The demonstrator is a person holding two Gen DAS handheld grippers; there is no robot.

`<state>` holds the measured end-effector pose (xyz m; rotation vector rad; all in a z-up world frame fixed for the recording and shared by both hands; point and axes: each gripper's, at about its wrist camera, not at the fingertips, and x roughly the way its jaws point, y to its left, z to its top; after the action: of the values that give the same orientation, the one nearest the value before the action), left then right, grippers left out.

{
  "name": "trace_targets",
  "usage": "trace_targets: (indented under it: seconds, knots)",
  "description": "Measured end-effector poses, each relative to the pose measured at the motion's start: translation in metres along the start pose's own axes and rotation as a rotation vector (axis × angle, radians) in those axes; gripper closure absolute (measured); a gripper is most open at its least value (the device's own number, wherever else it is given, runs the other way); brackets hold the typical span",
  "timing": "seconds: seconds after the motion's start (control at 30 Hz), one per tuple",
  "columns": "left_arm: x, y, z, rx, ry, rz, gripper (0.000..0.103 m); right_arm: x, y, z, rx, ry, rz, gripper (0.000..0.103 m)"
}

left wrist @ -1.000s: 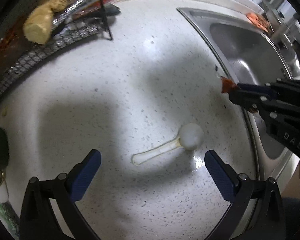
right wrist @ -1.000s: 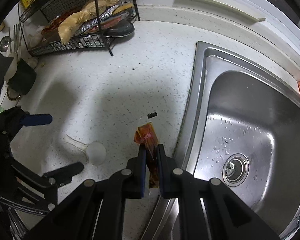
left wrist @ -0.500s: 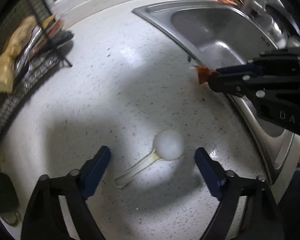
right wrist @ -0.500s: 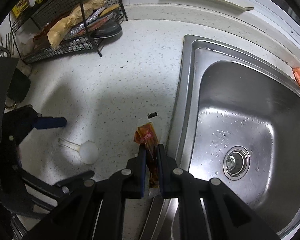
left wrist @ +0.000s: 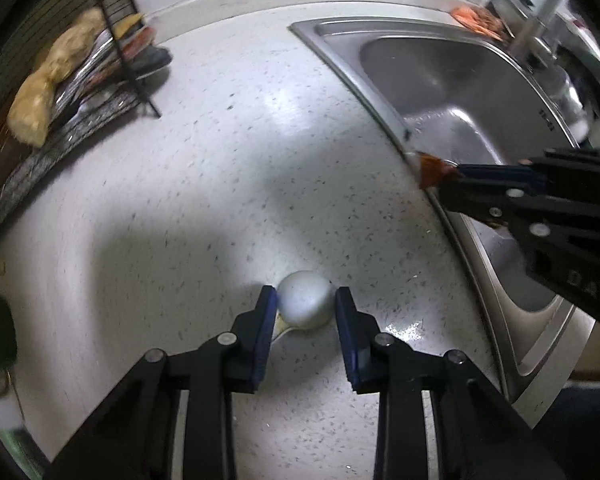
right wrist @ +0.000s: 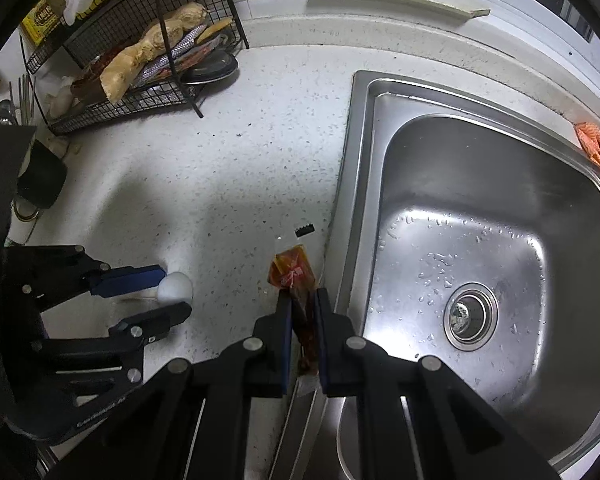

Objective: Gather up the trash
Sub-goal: 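Carry the spoon and snack wrapper down over the red bin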

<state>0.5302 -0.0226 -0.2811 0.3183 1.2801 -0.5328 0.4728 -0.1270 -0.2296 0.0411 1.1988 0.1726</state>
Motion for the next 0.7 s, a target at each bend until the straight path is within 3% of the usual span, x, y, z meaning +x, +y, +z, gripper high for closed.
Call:
trace_targets:
  seconds: [0.23,0.43,0.7]
  knots:
    - [-0.017,-0.001,-0.011,-0.077,-0.03,0.035,0.075,-0.021,0.003,-0.01,-0.018,-0.02,0.0,0.093]
    - [-0.054,-0.005,-0.023,-0.114,-0.106,0.05,0.075,-0.041,0.002,-0.026,-0.023,-0.042,0.004,0.093]
    - [-0.08,-0.034,-0.038,-0.146,-0.148,0.062,0.075,-0.077,-0.004,-0.063,-0.017,-0.073,0.011,0.093]
